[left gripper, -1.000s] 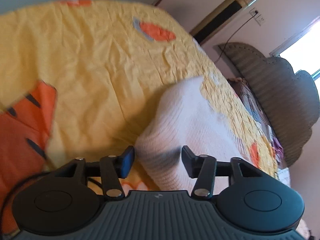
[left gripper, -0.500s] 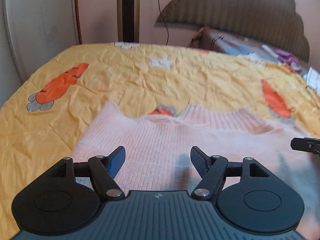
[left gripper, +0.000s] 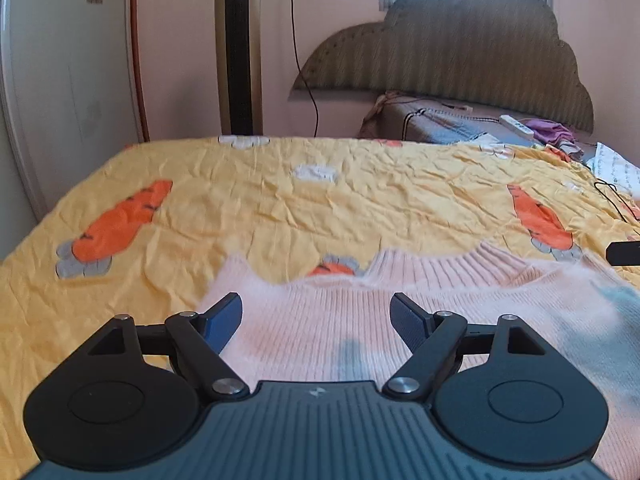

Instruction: Fold small clothes

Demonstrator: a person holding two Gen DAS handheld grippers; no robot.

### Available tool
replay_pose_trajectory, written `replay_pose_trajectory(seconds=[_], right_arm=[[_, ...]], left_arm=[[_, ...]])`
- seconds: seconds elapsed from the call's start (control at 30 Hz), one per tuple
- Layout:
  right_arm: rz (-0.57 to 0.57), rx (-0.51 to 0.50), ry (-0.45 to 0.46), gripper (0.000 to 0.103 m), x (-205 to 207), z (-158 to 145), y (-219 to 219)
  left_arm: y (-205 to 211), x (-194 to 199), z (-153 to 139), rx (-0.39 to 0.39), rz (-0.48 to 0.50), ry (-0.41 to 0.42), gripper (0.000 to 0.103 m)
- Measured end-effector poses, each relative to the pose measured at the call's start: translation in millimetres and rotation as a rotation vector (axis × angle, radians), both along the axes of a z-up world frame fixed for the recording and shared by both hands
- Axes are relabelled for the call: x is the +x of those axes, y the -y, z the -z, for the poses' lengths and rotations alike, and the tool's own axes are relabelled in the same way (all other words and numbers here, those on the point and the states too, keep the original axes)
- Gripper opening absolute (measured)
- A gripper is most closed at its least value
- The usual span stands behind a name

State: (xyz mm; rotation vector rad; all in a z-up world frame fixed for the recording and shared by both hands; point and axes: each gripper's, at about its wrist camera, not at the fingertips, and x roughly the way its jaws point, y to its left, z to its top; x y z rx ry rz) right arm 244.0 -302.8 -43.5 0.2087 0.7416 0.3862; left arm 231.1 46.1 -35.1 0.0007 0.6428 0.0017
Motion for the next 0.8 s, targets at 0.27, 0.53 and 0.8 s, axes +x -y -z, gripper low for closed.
replay_pose_trajectory(seconds=[0.27,0.53,0.8], right_arm=[[-0.1,0.007,-0.046,0.08,43,-6,-31],[-0.177,-0.038,-0.067,0.084,43,43,-61],[-0.078,0.027,0.022,0.093,-2,-12,-10]], left_arm=[[-18,71,43,0.077,-0.129,-0.182,0.084],[-36,70,59,-0.036,-0.179,-0.168,0.094],[-56,-15,0,-0.168,-0.104,-0.042,0.093]])
